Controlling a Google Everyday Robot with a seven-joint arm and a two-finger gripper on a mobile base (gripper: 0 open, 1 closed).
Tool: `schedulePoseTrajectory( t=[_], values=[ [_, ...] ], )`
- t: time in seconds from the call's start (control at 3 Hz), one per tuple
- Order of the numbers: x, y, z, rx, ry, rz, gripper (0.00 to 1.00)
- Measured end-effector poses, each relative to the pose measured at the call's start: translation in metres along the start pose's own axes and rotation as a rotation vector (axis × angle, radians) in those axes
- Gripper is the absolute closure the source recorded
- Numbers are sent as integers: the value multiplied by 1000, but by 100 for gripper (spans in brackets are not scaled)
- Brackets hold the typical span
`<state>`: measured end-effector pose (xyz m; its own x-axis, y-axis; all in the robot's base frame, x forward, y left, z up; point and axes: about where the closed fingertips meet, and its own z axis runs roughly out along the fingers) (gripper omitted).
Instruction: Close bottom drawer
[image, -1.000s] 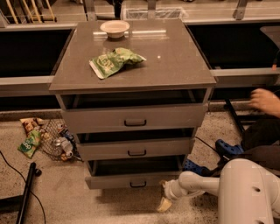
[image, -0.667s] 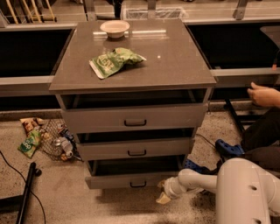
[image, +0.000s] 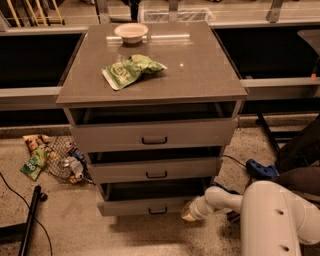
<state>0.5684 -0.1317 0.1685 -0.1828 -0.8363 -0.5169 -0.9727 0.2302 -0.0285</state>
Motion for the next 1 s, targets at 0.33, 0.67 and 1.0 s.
schedulePoseTrajectory(
  t=[0.33, 0.67, 1.0],
  values=[
    [3, -10, 2, 0, 2, 12, 44],
    [5, -15, 4, -4, 3, 18, 21],
    [7, -18, 5, -8, 1, 21, 1]
  ],
)
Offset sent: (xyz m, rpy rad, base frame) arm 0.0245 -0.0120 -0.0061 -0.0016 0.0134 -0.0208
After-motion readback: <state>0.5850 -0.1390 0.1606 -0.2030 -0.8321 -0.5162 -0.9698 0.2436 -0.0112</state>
